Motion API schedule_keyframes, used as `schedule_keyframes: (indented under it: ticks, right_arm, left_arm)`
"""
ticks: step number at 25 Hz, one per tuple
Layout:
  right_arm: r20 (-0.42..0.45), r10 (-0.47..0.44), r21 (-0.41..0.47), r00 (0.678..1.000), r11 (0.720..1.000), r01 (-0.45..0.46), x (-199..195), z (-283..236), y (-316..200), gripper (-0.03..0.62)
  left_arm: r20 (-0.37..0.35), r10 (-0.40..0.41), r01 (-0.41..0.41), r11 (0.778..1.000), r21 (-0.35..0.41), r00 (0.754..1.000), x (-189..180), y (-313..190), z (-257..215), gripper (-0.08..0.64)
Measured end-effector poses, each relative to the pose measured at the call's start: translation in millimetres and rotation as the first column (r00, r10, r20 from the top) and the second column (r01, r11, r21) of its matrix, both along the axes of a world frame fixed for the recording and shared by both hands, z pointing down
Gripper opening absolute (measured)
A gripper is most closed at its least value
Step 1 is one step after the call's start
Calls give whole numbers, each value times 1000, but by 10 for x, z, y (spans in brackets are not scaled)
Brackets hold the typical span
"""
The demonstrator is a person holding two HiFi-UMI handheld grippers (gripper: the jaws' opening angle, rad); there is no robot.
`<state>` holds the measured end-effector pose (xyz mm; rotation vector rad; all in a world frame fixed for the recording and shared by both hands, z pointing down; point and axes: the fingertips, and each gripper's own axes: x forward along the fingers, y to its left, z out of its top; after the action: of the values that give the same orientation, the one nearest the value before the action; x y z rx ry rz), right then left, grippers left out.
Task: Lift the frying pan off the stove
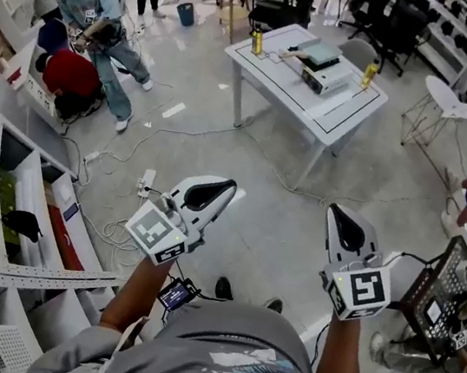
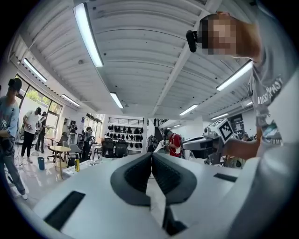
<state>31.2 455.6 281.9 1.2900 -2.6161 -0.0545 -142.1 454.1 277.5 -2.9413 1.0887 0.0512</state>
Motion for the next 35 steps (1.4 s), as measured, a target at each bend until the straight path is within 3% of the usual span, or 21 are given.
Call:
schedule_keyframes:
  ticks: [10, 15, 23, 35]
  right_arm:
    - [24, 17, -12, 1000, 1000, -17, -291, 43, -134, 12]
    - [30, 11, -26, 999, 1000, -10, -272, 115, -482, 15]
    - [87, -101, -51, 991, 993, 106, -273, 292, -1358, 15]
    - [109, -263, -89, 959, 958, 273, 162, 430, -2793, 14]
  left_arm:
    - [-30, 55, -55, 998, -17, 998, -177, -202, 125, -2]
    - [-34, 48, -50, 998, -47, 998, -147, -441, 234, -2]
    - [0, -55, 55, 995, -83, 998, -61, -1058, 350, -2]
    - [17, -197, 197, 970, -142, 980, 562, -2175, 507, -2]
